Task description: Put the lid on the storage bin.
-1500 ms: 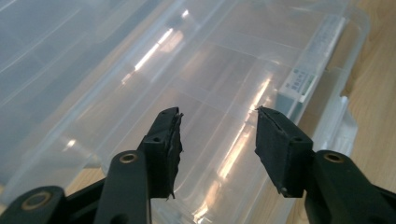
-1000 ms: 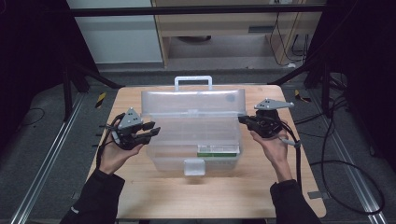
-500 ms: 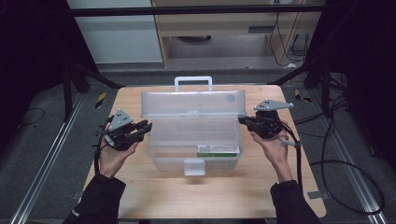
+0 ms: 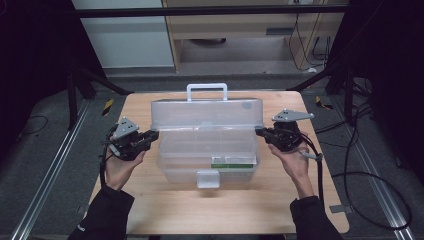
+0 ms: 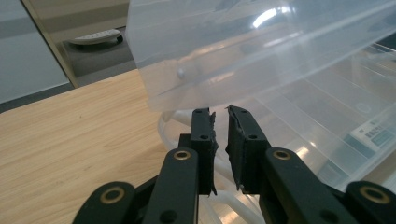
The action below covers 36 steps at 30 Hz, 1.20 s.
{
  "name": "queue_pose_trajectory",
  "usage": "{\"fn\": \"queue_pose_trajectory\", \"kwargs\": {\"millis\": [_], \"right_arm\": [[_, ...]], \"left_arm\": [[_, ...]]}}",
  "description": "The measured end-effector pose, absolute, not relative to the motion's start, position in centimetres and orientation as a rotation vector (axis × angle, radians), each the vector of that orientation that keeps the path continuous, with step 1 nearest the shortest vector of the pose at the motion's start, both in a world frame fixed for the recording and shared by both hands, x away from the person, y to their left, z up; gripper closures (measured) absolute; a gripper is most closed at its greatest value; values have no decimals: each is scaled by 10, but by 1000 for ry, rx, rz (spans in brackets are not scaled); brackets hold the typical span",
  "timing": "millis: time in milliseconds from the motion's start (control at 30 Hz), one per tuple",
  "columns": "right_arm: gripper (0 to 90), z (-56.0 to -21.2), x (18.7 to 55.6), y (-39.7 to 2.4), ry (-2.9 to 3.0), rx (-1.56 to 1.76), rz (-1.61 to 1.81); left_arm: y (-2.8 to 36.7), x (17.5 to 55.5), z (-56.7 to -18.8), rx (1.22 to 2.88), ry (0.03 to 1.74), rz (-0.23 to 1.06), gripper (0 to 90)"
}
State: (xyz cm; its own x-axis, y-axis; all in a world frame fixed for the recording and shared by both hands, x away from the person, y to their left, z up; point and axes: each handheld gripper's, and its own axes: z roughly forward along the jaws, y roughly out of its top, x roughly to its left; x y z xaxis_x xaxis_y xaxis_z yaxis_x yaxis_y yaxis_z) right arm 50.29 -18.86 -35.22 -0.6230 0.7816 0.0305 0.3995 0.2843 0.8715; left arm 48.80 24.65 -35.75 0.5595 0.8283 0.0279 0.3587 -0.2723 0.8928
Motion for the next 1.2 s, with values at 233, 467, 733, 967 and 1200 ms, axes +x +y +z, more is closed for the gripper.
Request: {"fn": "queue_pose_trajectory", "kwargs": {"millis": [233, 467, 733, 967, 1200], "right_arm": [[900, -358, 495, -190, 2156, 1061, 1260], [893, -365, 486, -195, 2155, 1077, 1242], [887, -373, 479, -198, 2161, 1087, 1198], [882, -381, 474, -198, 2177, 1083, 1175], [879, -386, 470, -200, 2179, 1080, 1154]], "left_arm": [[249, 485, -363, 1874, 965, 618, 805], [255, 481, -369, 1895, 962, 603, 802], [258, 478, -379, 1915, 971, 590, 803], [257, 474, -385, 1949, 970, 596, 801], [259, 471, -390, 1973, 977, 591, 792]]}}
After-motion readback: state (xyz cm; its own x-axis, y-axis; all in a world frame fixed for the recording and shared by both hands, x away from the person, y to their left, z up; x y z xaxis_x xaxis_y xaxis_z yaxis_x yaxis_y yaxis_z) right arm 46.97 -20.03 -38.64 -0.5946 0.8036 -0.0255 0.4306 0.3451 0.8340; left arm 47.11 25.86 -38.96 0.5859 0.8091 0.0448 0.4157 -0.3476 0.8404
